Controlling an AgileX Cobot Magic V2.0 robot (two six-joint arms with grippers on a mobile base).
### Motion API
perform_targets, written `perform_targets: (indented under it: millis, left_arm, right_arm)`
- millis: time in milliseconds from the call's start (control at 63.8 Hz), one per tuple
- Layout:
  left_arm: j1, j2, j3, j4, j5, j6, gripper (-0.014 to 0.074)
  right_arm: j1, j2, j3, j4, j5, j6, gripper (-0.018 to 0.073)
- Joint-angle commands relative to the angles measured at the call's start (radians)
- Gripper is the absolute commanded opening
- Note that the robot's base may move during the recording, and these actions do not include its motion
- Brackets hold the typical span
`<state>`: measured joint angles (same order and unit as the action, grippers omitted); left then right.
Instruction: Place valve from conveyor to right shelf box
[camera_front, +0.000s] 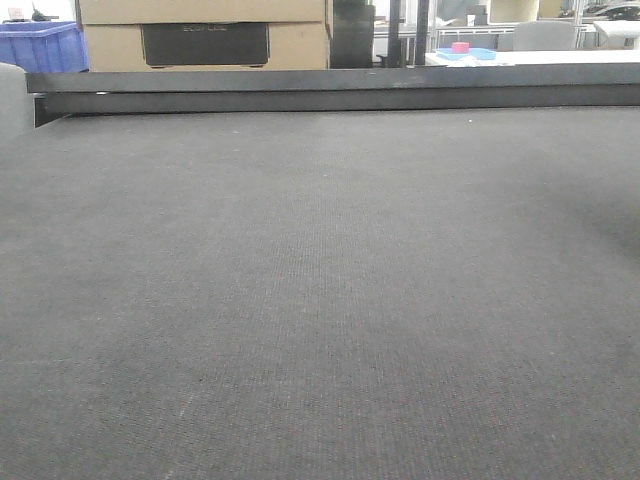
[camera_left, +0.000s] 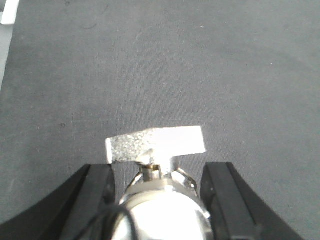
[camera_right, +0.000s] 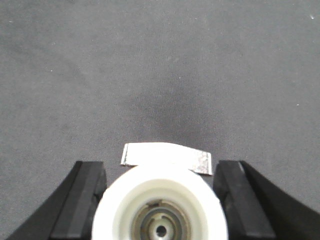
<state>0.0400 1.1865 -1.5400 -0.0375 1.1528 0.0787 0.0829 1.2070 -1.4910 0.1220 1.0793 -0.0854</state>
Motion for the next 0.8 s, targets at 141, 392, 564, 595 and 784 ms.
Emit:
perform_targets:
  millis: [141,392,564,595,784]
  left_arm:
    - [-0.006,-0.012,-0.011,-0.010,-0.049,-0.005,-0.0111]
    - [-0.006,-0.012,-0.011,-0.010,-0.049,-0.005,-0.0111]
    - [-0.006,-0.012,-0.011,-0.010,-0.049,-0.005,-0.0111]
    - [-0.006,-0.012,-0.011,-0.010,-0.049,-0.005,-0.0111]
    - [-0.006,-0.012,-0.011,-0.010,-0.049,-0.005,-0.0111]
  right_arm:
    - [0.001,-0.015,-0.015,-0.004,-0.047,-0.009,-0.0154]
    - [0.001,-0.015,-0.015,-0.004,-0.047,-0.009,-0.0154]
    - [0.001,-0.015,-0.015,-0.004,-0.047,-0.009,-0.0154]
    - [0.001,-0.015,-0.015,-0.004,-0.047,-0.009,-0.0154]
    - [0.001,-0.015,-0.015,-0.004,-0.047,-0.009,-0.0154]
